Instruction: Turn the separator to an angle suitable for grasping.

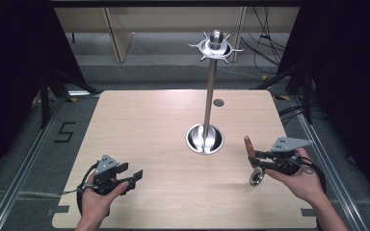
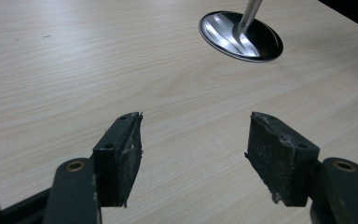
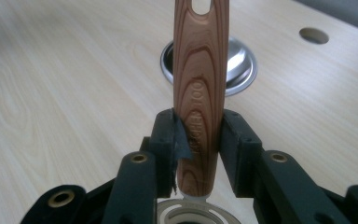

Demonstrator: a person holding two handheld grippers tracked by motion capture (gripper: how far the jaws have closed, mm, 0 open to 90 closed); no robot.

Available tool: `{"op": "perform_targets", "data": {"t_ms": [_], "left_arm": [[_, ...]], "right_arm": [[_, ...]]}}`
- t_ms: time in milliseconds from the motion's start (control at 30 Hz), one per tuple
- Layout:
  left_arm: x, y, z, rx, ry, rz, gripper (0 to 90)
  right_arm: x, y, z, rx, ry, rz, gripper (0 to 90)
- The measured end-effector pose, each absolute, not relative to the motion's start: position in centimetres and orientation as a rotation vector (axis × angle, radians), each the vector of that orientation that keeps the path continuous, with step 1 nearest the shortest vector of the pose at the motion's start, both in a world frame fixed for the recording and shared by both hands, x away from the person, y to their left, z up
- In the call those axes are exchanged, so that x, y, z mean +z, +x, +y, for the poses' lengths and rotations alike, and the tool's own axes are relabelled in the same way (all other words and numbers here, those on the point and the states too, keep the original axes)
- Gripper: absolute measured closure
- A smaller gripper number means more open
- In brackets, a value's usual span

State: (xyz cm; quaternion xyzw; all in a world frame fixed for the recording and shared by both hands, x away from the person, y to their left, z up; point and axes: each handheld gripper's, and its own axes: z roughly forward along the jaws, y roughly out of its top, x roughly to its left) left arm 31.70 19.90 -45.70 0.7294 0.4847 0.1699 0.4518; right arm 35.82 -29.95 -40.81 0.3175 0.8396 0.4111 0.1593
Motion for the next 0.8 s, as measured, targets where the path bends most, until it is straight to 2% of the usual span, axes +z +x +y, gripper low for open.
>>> {"op": "perform_targets", "data": {"t_ms": [800], "left_arm": [[-45.6, 31.7, 19.9, 0.422, 1.798, 1.199, 34.7]], "right_arm": [[-38.7, 35.0, -29.5, 1.298, 0.937, 2.224, 68.9]]}}
